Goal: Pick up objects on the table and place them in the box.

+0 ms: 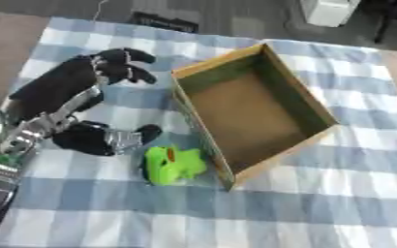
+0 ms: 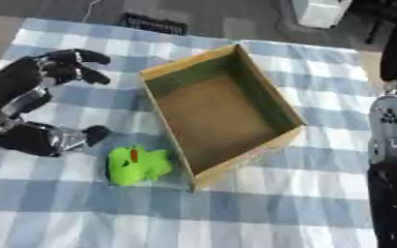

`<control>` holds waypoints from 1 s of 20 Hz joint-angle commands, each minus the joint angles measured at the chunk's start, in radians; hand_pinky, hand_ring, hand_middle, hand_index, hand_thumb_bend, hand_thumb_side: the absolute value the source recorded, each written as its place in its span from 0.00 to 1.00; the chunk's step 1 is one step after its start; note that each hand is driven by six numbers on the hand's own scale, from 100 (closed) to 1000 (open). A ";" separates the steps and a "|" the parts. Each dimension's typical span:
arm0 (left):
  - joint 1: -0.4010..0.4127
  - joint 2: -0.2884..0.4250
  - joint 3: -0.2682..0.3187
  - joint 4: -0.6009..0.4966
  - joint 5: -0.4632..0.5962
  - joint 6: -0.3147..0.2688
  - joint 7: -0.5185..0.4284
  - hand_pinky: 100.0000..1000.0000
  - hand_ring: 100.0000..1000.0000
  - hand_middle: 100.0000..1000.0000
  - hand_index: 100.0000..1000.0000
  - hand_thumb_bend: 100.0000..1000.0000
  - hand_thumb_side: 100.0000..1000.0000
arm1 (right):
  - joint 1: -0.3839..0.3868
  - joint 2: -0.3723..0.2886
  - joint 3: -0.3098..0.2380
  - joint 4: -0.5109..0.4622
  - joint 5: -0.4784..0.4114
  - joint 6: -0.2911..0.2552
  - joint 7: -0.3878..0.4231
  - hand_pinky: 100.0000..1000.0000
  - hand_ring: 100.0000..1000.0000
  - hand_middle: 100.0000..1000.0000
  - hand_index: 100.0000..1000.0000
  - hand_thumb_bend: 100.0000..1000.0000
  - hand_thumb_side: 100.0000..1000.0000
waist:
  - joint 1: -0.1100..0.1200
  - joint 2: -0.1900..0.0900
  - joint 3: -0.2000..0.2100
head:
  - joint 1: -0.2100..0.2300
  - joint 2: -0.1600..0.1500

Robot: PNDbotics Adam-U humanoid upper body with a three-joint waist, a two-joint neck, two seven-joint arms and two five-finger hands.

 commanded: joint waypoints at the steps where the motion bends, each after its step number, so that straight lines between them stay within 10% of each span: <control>1: -0.001 0.001 -0.014 -0.012 -0.010 -0.015 -0.005 0.59 0.64 0.83 0.77 0.34 0.78 | -0.017 -0.009 -0.004 -0.018 -0.001 0.002 0.001 0.50 0.47 0.45 0.57 0.00 0.71 | 0.005 -0.011 -0.002 | -0.003 0.006; 20: 0.000 -0.005 -0.035 -0.012 -0.005 -0.030 -0.131 0.41 0.56 0.80 0.76 0.47 0.63 | -0.018 -0.009 -0.003 -0.018 0.000 0.002 0.002 0.50 0.47 0.45 0.57 0.00 0.71 | 0.005 -0.011 -0.002 | -0.029 0.001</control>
